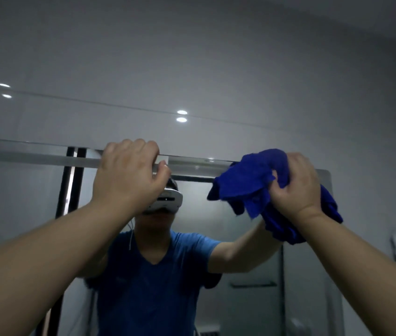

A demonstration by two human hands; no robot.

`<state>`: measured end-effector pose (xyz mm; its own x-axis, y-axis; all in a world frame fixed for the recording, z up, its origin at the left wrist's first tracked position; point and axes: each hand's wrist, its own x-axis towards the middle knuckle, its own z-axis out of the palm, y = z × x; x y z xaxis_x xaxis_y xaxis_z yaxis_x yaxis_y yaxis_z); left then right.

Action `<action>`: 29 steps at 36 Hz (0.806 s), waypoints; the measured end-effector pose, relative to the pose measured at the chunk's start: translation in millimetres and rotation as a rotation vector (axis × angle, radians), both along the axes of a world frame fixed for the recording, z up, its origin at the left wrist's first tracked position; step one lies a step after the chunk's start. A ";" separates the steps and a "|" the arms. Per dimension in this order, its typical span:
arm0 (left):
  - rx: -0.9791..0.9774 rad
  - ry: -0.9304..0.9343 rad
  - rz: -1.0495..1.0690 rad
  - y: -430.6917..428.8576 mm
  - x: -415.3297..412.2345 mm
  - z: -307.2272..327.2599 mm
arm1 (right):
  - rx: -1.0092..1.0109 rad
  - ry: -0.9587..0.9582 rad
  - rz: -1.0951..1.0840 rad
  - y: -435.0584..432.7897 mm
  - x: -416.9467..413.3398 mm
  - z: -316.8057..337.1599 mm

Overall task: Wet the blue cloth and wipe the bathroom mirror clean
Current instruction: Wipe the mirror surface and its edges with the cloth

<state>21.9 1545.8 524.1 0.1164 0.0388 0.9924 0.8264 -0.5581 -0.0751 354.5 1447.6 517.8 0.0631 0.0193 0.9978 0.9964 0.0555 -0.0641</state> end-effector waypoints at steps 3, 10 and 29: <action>-0.018 0.002 0.004 -0.1 -0.4 -0.2 | -0.014 0.195 -0.056 -14.8 24.9 5.9; -0.037 -0.010 0.065 -2.5 2.2 -0.4 | -0.128 0.394 -0.128 -28.2 5.8 29.4; -0.069 0.009 0.038 -49.0 119.4 1.4 | -0.092 0.213 -0.154 -5.8 -19.1 21.9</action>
<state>141.4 1496.8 525.5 0.1225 0.1118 0.9861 0.8463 -0.5308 -0.0450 335.4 1441.8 539.7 0.2802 0.0836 0.9563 0.9563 -0.1114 -0.2705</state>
